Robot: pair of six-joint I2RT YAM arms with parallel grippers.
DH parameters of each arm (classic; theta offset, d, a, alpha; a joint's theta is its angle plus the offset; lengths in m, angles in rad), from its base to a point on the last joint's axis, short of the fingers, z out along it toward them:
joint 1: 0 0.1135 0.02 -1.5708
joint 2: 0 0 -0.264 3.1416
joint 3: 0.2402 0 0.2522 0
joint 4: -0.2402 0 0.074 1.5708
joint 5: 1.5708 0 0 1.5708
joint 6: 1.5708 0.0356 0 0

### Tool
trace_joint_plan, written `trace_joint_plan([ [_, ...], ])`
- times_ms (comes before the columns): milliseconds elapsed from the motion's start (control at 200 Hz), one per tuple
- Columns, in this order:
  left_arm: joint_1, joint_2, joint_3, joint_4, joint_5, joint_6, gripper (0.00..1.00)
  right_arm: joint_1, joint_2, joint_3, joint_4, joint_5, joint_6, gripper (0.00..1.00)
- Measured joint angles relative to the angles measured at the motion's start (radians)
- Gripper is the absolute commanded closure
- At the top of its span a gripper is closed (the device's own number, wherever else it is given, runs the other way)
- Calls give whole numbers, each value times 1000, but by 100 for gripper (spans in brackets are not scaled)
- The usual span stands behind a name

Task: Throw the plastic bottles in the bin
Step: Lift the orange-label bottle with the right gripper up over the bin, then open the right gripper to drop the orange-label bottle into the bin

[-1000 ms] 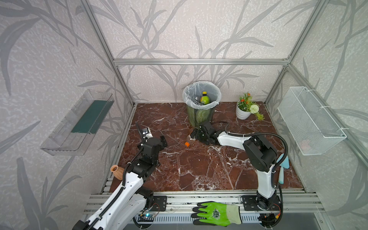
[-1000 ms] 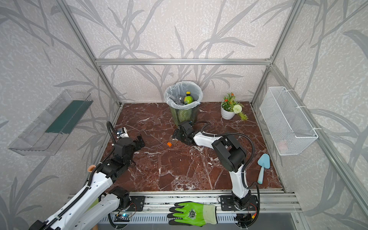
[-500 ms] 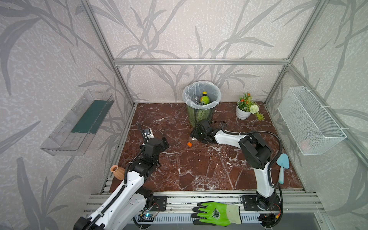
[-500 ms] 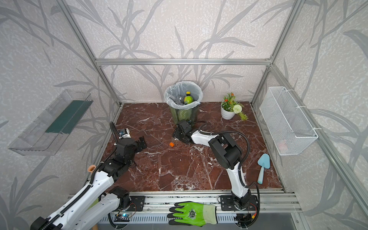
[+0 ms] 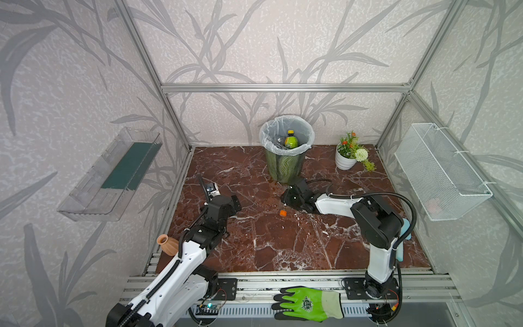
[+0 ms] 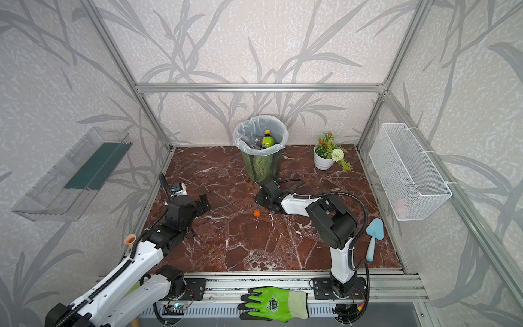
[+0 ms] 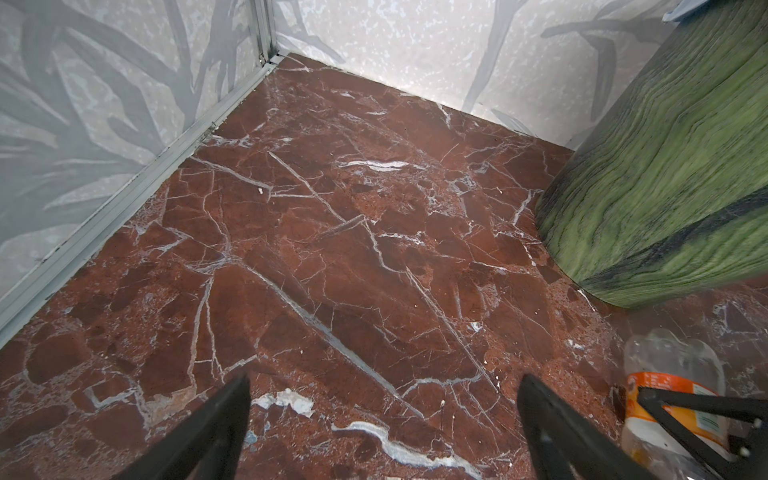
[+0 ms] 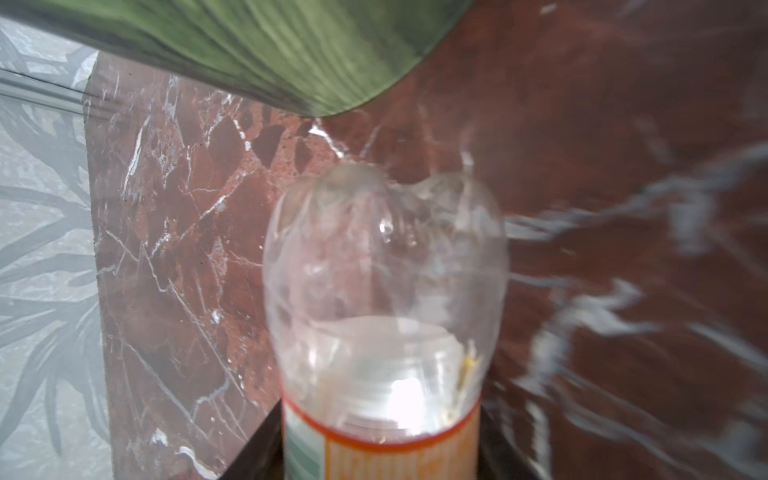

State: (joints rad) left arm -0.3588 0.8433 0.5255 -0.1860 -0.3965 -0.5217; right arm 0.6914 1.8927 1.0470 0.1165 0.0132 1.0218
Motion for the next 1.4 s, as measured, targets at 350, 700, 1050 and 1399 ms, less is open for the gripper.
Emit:
trace_joint_plan([
  [350,1,78,0,11,6,-60,1,-5,-512,-214,129,185,-260,50],
  [700,2,193,3,26,61,-82,1,-5,-805,14,240,284,-757,49],
  [1050,2,237,35,43,132,-79,1,-34,-299,536,204,175,-841,38],
  [1399,2,246,76,39,163,-49,1,-156,-53,725,-170,116,-774,6],
])
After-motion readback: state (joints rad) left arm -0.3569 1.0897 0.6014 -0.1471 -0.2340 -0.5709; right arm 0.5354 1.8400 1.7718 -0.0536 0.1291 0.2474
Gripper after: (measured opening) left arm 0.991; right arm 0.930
